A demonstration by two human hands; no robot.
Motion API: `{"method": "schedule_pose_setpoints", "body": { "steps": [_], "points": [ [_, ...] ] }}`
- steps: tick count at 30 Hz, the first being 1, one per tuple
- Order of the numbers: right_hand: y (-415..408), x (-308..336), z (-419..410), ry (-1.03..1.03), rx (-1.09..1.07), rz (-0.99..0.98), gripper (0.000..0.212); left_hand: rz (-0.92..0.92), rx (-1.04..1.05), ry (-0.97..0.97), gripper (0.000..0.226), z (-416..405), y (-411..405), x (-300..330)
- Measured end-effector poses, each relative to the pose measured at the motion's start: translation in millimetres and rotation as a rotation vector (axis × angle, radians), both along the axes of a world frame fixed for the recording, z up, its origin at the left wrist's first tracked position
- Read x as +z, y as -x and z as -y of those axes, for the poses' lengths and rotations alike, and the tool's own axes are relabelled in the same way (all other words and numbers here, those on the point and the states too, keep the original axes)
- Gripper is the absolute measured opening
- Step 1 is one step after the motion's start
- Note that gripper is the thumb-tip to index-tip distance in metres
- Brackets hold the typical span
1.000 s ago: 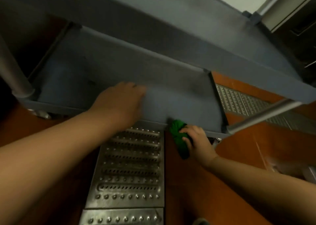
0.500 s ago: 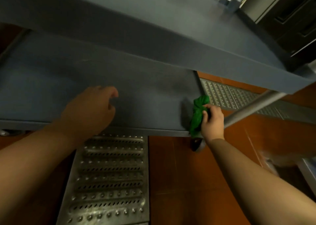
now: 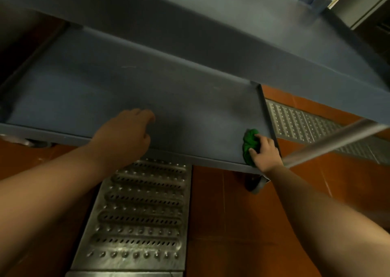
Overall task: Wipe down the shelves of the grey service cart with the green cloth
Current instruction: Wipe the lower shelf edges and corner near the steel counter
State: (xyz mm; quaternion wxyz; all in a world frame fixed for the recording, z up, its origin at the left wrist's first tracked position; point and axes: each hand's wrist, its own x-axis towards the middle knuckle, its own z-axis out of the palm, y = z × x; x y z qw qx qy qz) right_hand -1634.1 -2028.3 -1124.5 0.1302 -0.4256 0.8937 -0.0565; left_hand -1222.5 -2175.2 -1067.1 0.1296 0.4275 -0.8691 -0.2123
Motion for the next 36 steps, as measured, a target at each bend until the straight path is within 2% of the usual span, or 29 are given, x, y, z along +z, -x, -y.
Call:
{"method": "schedule_pose_setpoints", "body": {
  "steps": [8, 15, 30, 36],
  "points": [
    [-26, -6, 2, 0.098, -0.018, -0.017, 0.052, 0.001, -0.021, 0.023, 0.041, 0, -21, 5],
    [-89, -15, 24, 0.093, 0.041, -0.151, 0.051, 0.037, 0.043, 0.015, 0.037, 19, -79, 12],
    [-218, -11, 99, 0.056, 0.055, -0.07, 0.054, 0.032, 0.196, -0.068, 0.039, 33, -152, 21],
    [-285, -10, 131, 0.036, 0.155, -0.065, 0.057, 0.073, 0.24, -0.077, 0.037, 31, -181, 19]
  ]
}}
